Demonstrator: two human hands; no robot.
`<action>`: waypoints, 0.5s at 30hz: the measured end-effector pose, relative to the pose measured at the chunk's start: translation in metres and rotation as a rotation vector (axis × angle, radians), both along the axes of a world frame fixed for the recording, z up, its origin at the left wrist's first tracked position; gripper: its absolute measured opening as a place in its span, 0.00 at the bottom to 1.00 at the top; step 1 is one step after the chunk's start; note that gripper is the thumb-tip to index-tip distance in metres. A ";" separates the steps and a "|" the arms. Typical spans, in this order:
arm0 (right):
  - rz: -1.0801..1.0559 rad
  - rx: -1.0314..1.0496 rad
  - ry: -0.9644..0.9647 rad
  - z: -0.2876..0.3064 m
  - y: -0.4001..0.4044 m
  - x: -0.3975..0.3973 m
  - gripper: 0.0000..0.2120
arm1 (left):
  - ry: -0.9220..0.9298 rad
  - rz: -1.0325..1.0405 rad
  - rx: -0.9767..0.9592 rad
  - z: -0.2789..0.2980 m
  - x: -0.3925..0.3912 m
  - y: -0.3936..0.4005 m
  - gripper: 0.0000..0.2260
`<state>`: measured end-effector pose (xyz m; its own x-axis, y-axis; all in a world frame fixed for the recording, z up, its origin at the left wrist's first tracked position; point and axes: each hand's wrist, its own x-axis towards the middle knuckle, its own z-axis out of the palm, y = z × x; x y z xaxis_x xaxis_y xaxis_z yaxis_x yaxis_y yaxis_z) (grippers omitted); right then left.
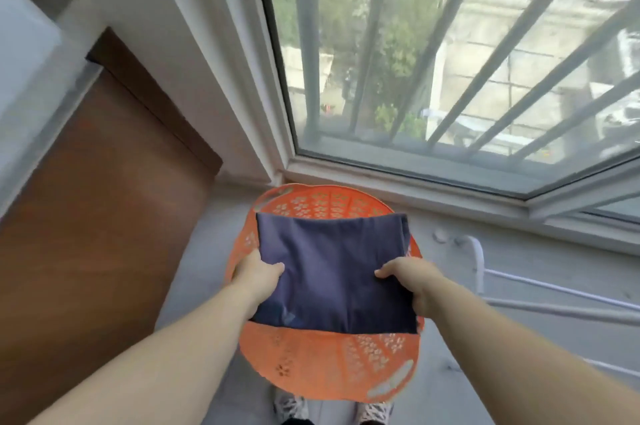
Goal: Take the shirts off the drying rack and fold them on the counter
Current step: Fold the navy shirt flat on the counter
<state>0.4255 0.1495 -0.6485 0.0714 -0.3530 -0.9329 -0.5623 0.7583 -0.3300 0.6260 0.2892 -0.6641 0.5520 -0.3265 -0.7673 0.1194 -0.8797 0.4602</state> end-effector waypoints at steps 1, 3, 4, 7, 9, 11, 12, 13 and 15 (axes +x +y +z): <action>-0.012 0.022 0.001 -0.041 0.006 0.002 0.09 | 0.002 0.006 0.018 -0.037 0.000 0.002 0.14; -0.038 0.042 0.012 -0.103 0.013 0.005 0.08 | 0.018 -0.005 0.041 -0.096 0.001 0.002 0.14; -0.047 0.050 0.027 -0.134 0.016 0.006 0.09 | 0.018 -0.011 0.048 -0.124 0.001 0.002 0.15; -0.054 0.059 0.058 -0.223 0.022 0.008 0.11 | 0.000 0.019 0.072 -0.210 -0.002 0.000 0.17; -0.070 0.026 0.076 -0.271 0.022 0.008 0.13 | -0.046 0.025 0.090 -0.258 -0.006 -0.003 0.18; -0.089 0.002 0.069 -0.305 0.022 0.008 0.14 | -0.098 0.015 0.099 -0.292 -0.009 -0.007 0.19; -0.091 -0.001 0.064 -0.323 0.021 0.006 0.14 | -0.115 0.004 0.107 -0.312 -0.010 -0.009 0.19; -0.092 -0.011 0.064 -0.337 0.020 0.005 0.14 | -0.128 0.004 0.109 -0.324 -0.010 -0.011 0.18; -0.087 -0.063 0.116 -0.357 0.017 0.002 0.16 | -0.146 0.017 0.144 -0.345 -0.009 -0.014 0.18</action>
<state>0.4272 0.1667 -1.0060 -0.0695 -0.4111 -0.9089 -0.5324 0.7858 -0.3147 0.6168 0.2756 -1.0093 0.6652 -0.2088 -0.7169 0.0757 -0.9363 0.3429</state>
